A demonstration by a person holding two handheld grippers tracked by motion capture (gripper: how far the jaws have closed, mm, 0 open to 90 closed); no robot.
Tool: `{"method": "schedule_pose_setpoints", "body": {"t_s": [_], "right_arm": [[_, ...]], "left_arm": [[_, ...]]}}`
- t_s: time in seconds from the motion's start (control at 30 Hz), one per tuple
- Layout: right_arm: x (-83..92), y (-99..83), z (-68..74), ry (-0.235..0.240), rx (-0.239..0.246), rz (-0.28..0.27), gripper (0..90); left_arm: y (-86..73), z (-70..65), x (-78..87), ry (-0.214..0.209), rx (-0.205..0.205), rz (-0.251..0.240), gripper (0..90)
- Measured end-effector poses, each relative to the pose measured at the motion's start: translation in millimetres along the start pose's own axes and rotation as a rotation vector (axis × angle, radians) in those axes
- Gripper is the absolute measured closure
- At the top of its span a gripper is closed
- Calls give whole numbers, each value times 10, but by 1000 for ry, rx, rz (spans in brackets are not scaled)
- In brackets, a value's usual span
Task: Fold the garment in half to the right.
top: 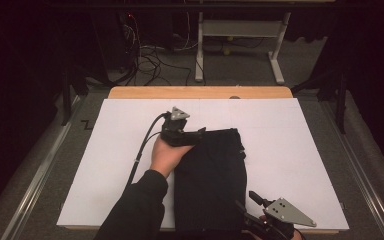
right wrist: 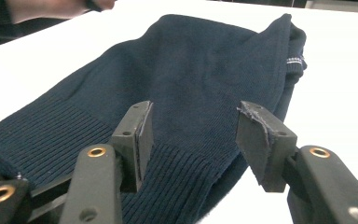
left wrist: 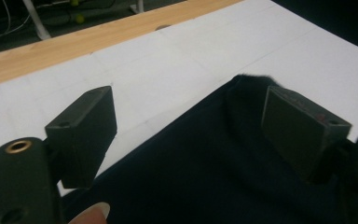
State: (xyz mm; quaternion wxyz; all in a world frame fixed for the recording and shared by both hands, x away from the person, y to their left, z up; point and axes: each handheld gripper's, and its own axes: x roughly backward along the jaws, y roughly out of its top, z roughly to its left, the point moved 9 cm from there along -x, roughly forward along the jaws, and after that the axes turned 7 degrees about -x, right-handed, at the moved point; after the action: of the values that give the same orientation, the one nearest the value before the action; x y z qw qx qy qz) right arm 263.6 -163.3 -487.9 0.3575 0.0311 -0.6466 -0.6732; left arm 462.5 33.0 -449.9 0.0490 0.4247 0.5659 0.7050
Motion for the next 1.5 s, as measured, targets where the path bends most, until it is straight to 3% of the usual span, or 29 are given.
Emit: {"method": "schedule_pose_setpoints", "body": {"t_s": [0.17, 0.4, 0.73, 0.9, 1.17, 1.4, 1.5], "right_arm": [[-31, 0, -40, -11, 2, 2, 468], [-72, -7, -112, -29, -2, 7, 467], [-114, -27, -104, -35, 12, 16, 468], [-116, -41, -105, -38, 11, 20, 468], [-119, -40, -140, -50, 9, 18, 467], [-168, 9, -344, -79, -2, 2, 434], [-230, 52, -479, -84, -5, -2, 349]], "left_arm": [[-277, 141, 192, 5, 22, -3, 133], [-713, 236, 430, -4, 43, -8, 122], [-1184, 273, 803, -50, 76, -31, 111], [-1372, 321, 962, -36, 81, -40, 108], [-1556, 314, 1154, -28, 54, -49, 107], [-1596, 294, 1202, -18, 39, -51, 81], [-1595, 296, 1199, -17, 29, -52, 74]]}}
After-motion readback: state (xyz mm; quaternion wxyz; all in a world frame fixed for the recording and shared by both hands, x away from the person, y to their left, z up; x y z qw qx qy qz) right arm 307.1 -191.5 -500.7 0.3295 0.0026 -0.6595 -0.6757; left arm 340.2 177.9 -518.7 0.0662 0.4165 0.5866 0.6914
